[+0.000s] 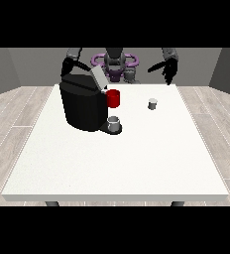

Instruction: Insert the coffee pod into the coffee machine and close the lid

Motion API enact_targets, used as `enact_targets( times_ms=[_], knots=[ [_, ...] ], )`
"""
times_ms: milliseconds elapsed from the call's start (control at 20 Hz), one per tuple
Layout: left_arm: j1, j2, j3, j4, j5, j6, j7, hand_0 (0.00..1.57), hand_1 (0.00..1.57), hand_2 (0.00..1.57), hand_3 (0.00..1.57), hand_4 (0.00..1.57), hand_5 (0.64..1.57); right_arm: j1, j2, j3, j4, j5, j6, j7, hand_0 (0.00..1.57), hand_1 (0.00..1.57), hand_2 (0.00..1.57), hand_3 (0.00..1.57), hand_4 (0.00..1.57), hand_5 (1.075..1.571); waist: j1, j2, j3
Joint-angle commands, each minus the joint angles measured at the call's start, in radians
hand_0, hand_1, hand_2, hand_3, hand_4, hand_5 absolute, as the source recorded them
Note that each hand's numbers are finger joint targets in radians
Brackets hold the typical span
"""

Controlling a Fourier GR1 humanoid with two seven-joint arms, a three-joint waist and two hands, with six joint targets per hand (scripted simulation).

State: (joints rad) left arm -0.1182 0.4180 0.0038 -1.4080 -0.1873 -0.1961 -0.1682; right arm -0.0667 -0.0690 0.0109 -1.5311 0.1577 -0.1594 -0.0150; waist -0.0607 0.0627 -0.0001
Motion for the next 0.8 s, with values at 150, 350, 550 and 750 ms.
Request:
enact_targets(
  times_ms=[150,350,550,750],
  knots=[
    [-0.136,0.048,0.005,0.146,-0.101,-0.013,0.026,0.0,0.0,0.0,0.0,0.0,1.571,-0.07,0.052,0.028,0.012,-0.019,0.006,-0.005,0.0,0.0,0.0,0.0,0.0,1.571,-0.068,0.101,-0.0002],
    [-0.177,0.04,-0.011,0.24,-0.156,-0.023,0.055,0.0,0.0,0.0,0.0,0.0,1.571,-0.056,0.067,0.068,0.03,0.056,-0.043,0.03,0.0,0.0,0.0,0.0,0.0,1.571,-0.07,0.085,-0.0002],
    [-0.237,0.043,-0.028,0.3,-0.21,-0.029,0.058,0.0,0.0,0.0,0.0,0.0,1.571,-0.11,0.068,0.034,0.087,-0.002,-0.026,0.03,0.0,0.0,0.0,0.0,0.0,1.571,-0.064,0.124,0.0002],
    [-0.277,0.071,-0.024,0.385,-0.274,-0.02,0.017,0.0,0.0,0.0,0.0,0.0,1.571,-0.101,0.049,0.016,0.132,0.0,-0.003,-0.008,0.0,0.0,0.0,0.0,0.0,1.571,-0.068,0.131,0.0001]
  ],
)
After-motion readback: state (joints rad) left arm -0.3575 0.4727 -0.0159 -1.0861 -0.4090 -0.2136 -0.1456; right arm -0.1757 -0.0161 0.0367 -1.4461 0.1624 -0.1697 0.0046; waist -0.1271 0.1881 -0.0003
